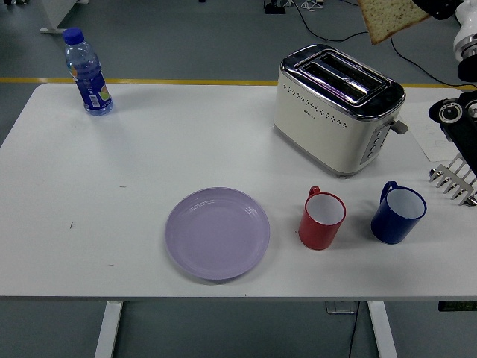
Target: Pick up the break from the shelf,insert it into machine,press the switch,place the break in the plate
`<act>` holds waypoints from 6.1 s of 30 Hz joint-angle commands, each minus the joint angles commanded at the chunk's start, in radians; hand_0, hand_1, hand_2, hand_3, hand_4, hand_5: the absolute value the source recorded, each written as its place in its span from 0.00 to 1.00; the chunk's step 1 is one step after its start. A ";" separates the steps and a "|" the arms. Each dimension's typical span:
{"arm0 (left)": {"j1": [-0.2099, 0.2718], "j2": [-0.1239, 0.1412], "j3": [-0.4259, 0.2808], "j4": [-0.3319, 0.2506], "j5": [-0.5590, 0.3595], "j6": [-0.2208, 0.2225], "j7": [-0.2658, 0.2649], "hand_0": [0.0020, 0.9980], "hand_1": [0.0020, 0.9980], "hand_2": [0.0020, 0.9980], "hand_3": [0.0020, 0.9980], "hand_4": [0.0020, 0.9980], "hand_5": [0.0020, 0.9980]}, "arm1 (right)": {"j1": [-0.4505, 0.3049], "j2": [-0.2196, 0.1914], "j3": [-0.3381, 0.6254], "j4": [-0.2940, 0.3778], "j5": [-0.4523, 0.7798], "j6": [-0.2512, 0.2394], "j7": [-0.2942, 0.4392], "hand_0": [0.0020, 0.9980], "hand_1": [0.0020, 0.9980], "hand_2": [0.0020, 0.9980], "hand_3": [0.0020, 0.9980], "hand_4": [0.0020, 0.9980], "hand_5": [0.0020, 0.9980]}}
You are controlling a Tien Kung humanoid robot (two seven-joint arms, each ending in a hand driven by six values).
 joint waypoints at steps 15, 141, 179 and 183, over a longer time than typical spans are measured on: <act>-0.007 0.004 0.004 0.000 -0.007 0.003 0.000 0.67 0.69 0.68 0.55 0.29 0.88 | 0.066 0.055 -0.151 -0.143 -0.143 0.016 0.025 0.15 0.22 0.36 0.44 0.32 0.00; 0.032 -0.011 -0.060 0.000 0.088 -0.001 0.011 0.67 0.69 0.68 0.55 0.28 0.87 | -0.447 -0.171 -0.042 0.093 -0.029 0.107 -0.008 0.14 0.00 0.12 0.59 0.35 0.00; 0.021 -0.014 -0.052 0.000 0.085 -0.003 0.010 0.67 0.69 0.68 0.55 0.28 0.87 | -0.410 -0.101 -0.092 -0.034 -0.060 0.102 -0.006 0.14 0.00 0.12 0.58 0.35 0.00; 0.020 -0.015 -0.050 0.000 0.084 -0.004 0.010 0.67 0.69 0.68 0.55 0.28 0.87 | -0.411 -0.096 -0.097 -0.044 -0.062 0.103 -0.004 0.14 0.00 0.12 0.58 0.35 0.00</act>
